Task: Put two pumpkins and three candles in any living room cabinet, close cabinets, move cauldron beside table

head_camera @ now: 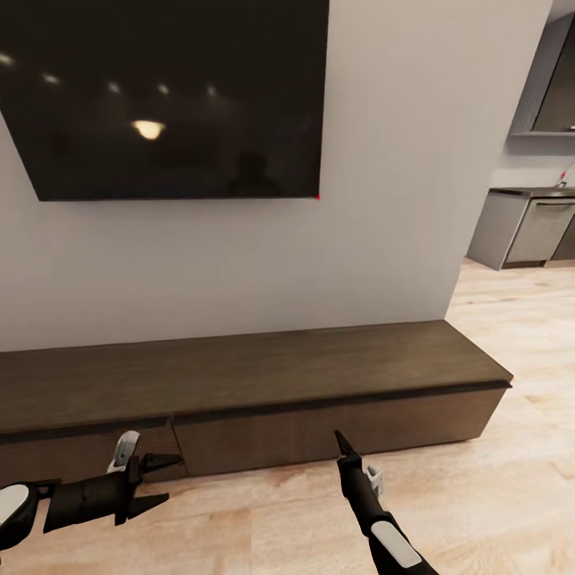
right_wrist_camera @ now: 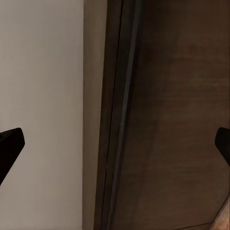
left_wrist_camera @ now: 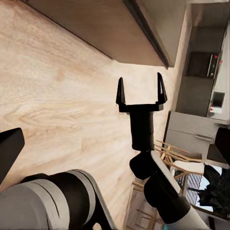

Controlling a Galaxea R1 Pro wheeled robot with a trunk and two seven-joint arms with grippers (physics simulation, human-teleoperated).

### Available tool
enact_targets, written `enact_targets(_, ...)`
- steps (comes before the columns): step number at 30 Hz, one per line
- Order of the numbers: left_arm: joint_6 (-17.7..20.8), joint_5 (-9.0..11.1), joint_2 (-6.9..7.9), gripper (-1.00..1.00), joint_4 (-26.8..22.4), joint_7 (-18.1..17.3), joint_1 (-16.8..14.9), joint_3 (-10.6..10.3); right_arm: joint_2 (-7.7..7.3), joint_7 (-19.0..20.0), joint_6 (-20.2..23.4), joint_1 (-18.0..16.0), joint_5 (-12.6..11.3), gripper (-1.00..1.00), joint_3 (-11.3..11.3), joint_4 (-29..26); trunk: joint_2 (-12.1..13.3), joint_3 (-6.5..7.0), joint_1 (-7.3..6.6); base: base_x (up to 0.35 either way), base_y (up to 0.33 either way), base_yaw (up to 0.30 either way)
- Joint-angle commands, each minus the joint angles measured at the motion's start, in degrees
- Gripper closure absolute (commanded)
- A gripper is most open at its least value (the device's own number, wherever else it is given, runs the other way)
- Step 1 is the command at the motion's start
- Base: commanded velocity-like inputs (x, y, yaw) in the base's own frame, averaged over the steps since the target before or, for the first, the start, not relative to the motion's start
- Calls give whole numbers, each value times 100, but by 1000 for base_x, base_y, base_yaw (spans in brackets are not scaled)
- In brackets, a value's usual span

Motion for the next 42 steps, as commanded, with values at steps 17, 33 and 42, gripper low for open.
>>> enact_targets(17,6,263,75,-100,-5,49,12,-22,-4,17,-10,-4,-59,-100,39,1,-2,-5,1,70,73,0)
enact_targets(33,6,263,77,-100,-9,49,12,-22,-1,17,-10,-4,-59,-100,38,2,-2,-5,1,89,40,0)
enact_targets(42,6,363,78,-100,-12,49,12,-22,2,17,-10,-4,-59,-100,39,3,-122,-59,67,6,0,0)
